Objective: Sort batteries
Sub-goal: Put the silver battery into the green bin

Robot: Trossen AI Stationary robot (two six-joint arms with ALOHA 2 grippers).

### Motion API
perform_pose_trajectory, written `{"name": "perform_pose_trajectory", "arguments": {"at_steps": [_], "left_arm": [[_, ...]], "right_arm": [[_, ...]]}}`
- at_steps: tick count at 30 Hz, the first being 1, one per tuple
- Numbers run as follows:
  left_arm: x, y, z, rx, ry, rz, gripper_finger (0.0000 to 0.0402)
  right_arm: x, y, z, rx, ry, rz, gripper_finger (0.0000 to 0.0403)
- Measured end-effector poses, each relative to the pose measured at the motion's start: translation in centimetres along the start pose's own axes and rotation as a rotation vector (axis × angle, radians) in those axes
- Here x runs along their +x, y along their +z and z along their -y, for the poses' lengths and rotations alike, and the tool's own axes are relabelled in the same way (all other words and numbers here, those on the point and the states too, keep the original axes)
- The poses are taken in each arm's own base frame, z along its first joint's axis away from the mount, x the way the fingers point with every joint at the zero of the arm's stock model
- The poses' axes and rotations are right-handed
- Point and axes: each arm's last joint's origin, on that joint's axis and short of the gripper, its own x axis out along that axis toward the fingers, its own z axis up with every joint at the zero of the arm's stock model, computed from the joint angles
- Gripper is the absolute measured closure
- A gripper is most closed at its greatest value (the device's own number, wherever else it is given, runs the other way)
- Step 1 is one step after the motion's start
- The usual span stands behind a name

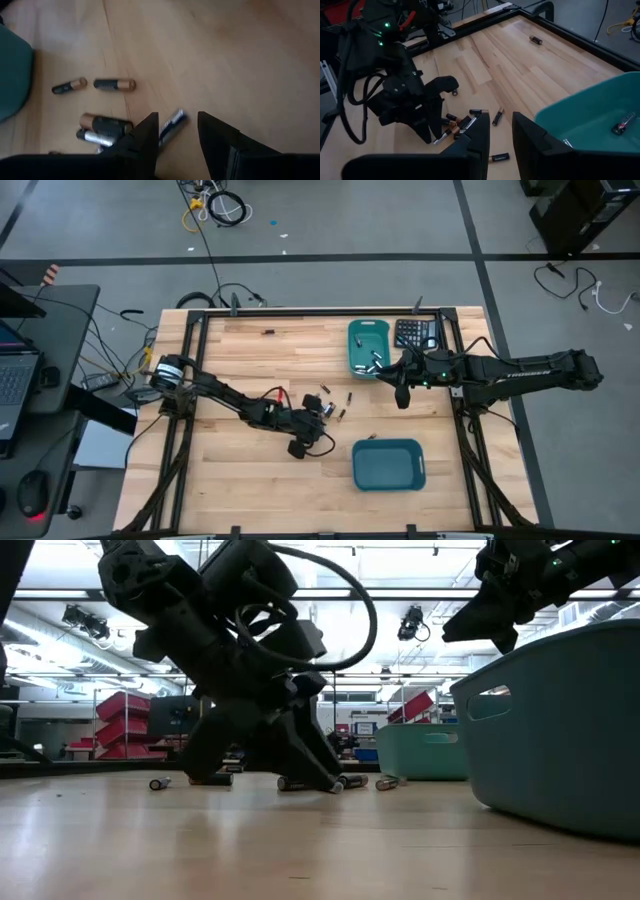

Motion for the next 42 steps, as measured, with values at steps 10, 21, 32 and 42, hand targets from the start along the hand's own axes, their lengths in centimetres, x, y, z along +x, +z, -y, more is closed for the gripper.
{"name": "perform_pose_trajectory", "arguments": {"at_steps": [10,21,32,42], "left_arm": [[0.2,-0.7,-1.1,-0.052,-0.073,-0.013,0.0264],[0.2,-1.0,-1.1,-0.088,-0.125,-0.033,0.0266],[0.2,-1.2,-1.0,-0.082,-0.135,-0.045,0.0324],[0.2,-1.0,-1.1,-0.137,-0.123,-0.027,0.0391]], "right_arm": [[0.0,0.0,0.0,0.000,0.000,0.000,0.0334],[0.0,0.0,0.0,0.000,-0.001,0.000,0.0334],[0.0,0.0,0.0,0.000,-0.001,0.000,0.0334],[0.0,0.0,0.0,0.000,-0.001,0.000,0.0334]]}}
